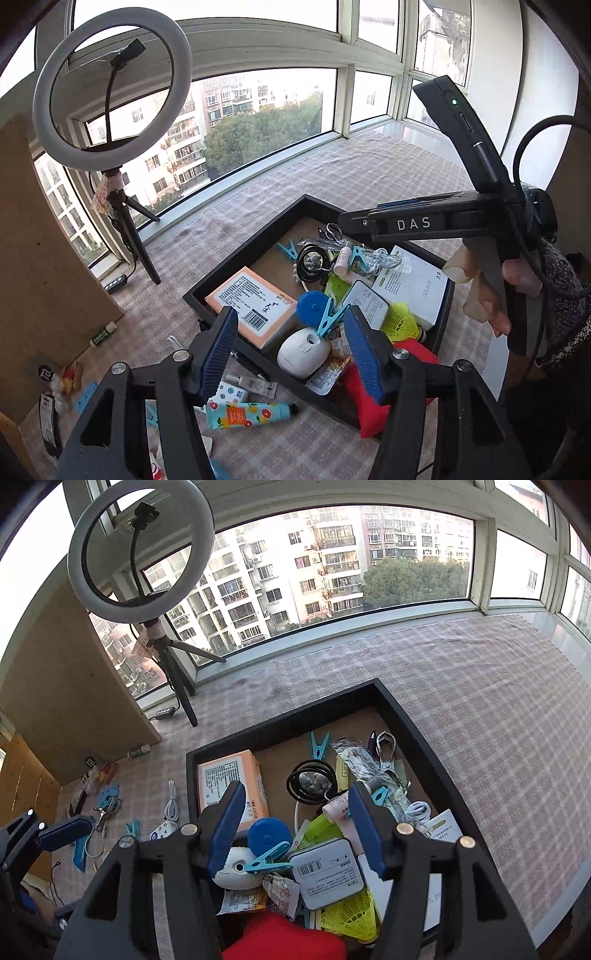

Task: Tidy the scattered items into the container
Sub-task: 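Withdraw both tools from the tray back over the table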

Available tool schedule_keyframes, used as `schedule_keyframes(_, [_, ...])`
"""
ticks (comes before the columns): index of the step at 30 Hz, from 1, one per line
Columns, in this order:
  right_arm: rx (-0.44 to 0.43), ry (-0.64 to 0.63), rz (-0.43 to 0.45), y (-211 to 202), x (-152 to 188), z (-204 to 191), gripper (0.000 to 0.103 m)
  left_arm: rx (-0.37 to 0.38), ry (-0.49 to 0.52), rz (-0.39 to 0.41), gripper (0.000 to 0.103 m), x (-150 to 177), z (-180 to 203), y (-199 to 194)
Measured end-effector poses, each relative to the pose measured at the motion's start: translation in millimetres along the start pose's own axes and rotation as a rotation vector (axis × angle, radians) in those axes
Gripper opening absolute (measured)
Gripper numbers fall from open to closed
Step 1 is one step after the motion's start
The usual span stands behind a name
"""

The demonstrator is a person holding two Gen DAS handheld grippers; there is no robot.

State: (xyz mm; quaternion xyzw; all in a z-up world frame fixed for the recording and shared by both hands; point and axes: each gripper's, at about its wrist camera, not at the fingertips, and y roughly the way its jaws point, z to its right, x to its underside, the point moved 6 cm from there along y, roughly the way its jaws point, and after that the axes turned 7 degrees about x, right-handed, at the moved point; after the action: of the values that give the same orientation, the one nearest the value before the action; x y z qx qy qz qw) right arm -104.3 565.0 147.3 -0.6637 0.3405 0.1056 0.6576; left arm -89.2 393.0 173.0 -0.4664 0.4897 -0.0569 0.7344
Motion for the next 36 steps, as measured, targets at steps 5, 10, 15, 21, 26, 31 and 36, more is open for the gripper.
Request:
schedule_keyframes(5, [-0.020,-0.063,0.033,-28.4,16.5,-33.2,0.057,-0.057,-0.055,0.031,0.059,19.1,-16.0,-41.8])
schedule_keyframes(10, [-0.075,-0.090,0.042,-50.9,39.1,-68.1,0.057,-0.130,-0.093,0.058,0.070,44.9,-31.6,-81.1])
schedule_keyframes(15, [-0.097,-0.141,0.055,-67.8,64.3,-102.6,0.058,-0.180,-0.172,0.081,0.075,73.8,-50.1,-113.2])
schedule_keyframes(21, [-0.130,-0.168,0.054,-80.9,89.1,-135.5,0.060,-0.236,-0.241,0.088,0.075,104.8,-67.4,-138.3])
schedule_keyframes(26, [-0.121,-0.216,0.052,-82.6,105.5,-160.8,0.061,-0.275,-0.279,0.080,0.075,126.7,-81.1,-151.4])
schedule_keyframes(31, [-0.161,-0.256,0.038,-84.4,118.2,-186.9,0.061,-0.301,-0.303,0.086,0.075,142.4,-92.2,-163.8])
schedule_keyframes(36, [-0.174,-0.296,0.043,-84.5,122.6,-206.7,0.061,-0.320,-0.325,0.087,0.075,153.3,-103.7,-172.8])
